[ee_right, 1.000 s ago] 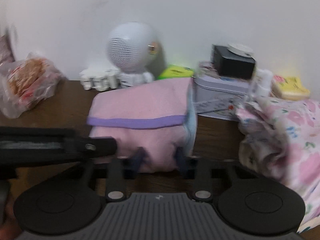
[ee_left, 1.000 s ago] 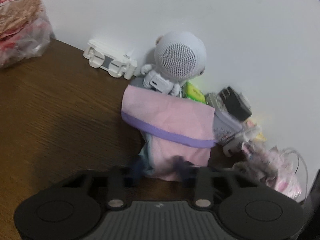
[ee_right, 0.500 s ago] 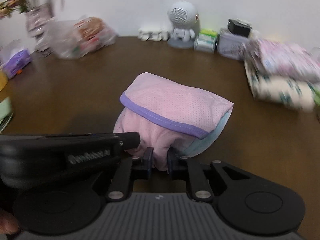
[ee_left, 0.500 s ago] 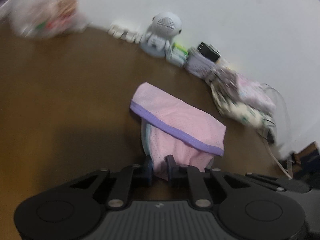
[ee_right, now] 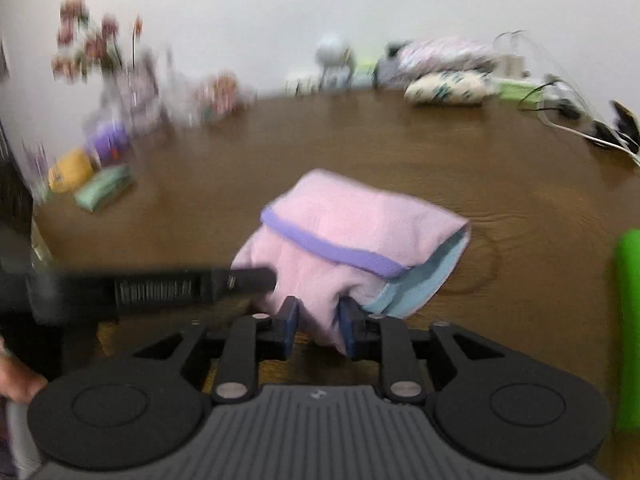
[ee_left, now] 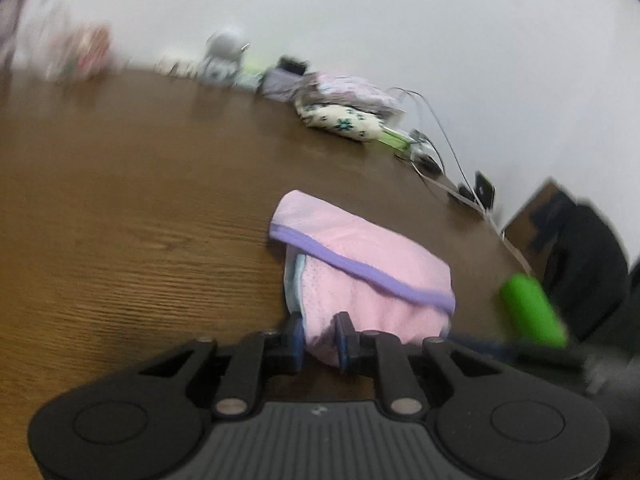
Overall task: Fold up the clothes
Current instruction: 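Lift the pink garment with both grippers, raising it off the table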
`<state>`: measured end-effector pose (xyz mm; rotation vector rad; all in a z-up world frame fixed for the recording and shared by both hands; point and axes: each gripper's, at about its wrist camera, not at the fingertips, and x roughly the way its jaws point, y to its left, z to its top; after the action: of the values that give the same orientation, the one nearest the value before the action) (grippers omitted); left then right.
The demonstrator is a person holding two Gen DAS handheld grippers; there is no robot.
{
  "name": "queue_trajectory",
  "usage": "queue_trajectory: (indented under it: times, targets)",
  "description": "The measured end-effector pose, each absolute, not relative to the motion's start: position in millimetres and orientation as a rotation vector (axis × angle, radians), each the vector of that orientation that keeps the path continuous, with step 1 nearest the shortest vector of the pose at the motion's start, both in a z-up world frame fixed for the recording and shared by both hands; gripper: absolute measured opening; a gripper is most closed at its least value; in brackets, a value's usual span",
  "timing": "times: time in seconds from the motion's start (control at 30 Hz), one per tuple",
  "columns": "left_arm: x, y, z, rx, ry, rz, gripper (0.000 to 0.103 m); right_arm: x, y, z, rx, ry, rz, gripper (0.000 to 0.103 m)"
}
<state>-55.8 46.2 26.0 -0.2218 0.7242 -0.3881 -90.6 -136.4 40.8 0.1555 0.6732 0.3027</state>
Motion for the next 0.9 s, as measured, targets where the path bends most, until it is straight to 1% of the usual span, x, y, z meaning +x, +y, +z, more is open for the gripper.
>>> queue_trajectory:
  times: [0.07,0.13,0.2,0.23,0.27,0.3,0.33,0.37,0.4,0.53,0.57,0.6,0.63,0.67,0.73,0.77,0.8,0.9]
  targets:
    - [-57,50,27,-0.237,0.732,-0.394,0.031,-104,-157,43,0.209,0.592,0.299,0.026]
    - [-50,55,29,-0.278,0.749,-0.418,0.050,-99,-168,40,0.234,0.595,0.312,0.033]
    - [-40,59,33,-0.306,0.755,-0.431,0.057,-89,-177,35,0.265,0.621,0.326,0.040]
    - [-34,60,36,-0.305,0.759,-0.436,0.058,-84,-181,33,0.279,0.632,0.334,0.042]
    - [-28,60,39,-0.298,0.764,-0.441,0.060,-81,-183,32,0.282,0.629,0.345,0.049]
    - [-21,60,42,-0.291,0.769,-0.446,0.068,-78,-182,32,0.271,0.623,0.347,0.058]
    - [-13,59,44,-0.275,0.785,-0.441,0.074,-74,-181,32,0.247,0.615,0.338,0.063]
    - [-4,56,43,-0.255,0.808,-0.432,0.073,-72,-177,31,0.211,0.603,0.327,0.075]
    - [5,54,43,-0.234,0.831,-0.422,0.072,-70,-173,30,0.176,0.591,0.318,0.080]
    - [34,54,39,-0.278,0.883,-0.450,0.072,-61,-153,31,0.046,0.568,0.352,0.079]
    - [41,56,36,-0.301,0.899,-0.456,0.071,-57,-149,29,0.010,0.573,0.343,0.075]
    - [49,57,33,-0.328,0.922,-0.462,0.062,-53,-148,28,0.009,0.590,0.342,0.061]
    - [55,59,31,-0.356,0.940,-0.469,0.048,-48,-148,27,0.008,0.606,0.341,0.052]
    - [61,61,30,-0.382,0.952,-0.478,0.041,-44,-148,25,0.014,0.621,0.340,0.038]
    - [68,65,28,-0.422,0.952,-0.491,0.010,-43,-157,30,0.085,0.606,0.338,0.025]
    - [70,67,28,-0.434,0.946,-0.496,0.007,-44,-160,32,0.110,0.588,0.333,0.013]
    - [73,68,28,-0.447,0.940,-0.501,0.008,-46,-162,34,0.119,0.574,0.329,0.011]
    - [73,66,29,-0.467,0.920,-0.515,0.005,-52,-172,44,0.164,0.527,0.321,0.004]
